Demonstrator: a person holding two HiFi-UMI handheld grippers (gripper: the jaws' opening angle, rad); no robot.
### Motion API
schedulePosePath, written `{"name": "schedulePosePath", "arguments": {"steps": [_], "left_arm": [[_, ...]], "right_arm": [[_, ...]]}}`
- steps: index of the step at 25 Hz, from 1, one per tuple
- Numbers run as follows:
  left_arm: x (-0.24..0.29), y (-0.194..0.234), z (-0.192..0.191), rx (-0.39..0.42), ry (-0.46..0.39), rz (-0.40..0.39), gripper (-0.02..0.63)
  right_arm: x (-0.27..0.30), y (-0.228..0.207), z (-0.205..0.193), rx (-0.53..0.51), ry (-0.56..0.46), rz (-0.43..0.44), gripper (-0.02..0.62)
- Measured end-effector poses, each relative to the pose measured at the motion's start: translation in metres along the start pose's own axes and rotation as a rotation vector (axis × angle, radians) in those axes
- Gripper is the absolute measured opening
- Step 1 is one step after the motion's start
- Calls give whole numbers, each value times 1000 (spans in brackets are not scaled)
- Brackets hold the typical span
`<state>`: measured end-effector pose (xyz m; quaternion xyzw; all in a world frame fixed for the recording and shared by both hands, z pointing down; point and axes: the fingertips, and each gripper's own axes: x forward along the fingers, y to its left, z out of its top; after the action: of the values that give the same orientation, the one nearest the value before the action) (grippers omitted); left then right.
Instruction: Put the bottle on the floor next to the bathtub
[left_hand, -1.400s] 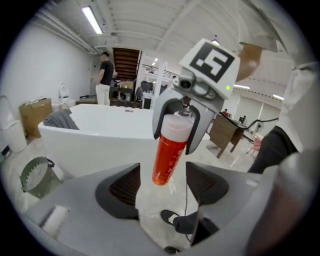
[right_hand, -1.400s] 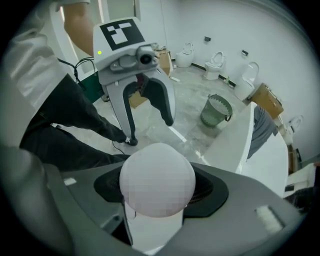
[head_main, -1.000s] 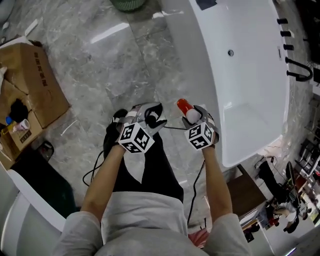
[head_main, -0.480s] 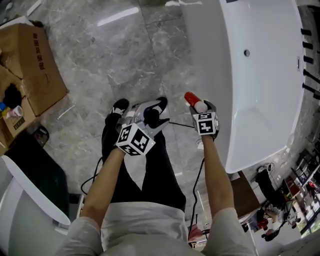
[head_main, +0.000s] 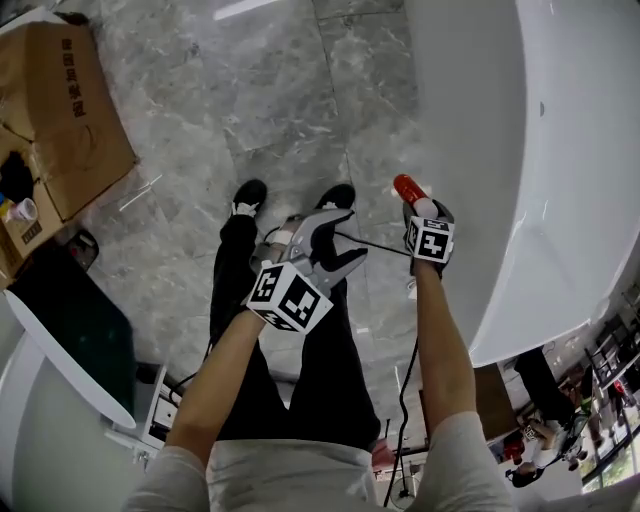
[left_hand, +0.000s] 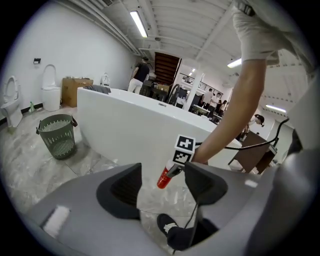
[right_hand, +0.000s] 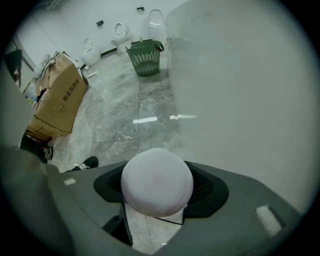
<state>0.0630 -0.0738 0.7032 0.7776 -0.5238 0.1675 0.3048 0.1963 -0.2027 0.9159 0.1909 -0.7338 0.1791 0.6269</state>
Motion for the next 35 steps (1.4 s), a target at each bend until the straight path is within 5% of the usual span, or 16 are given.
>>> {"name": "schedulePosePath", "arguments": {"steps": [16,35], "left_arm": [[18,3,-102,-155,77,57,319],[21,1,-115,-162,109,51,319]], "right_arm": [[144,-14,-19,87,80,-38,288],[160,-8,-16,43,87,-68,284]]}}
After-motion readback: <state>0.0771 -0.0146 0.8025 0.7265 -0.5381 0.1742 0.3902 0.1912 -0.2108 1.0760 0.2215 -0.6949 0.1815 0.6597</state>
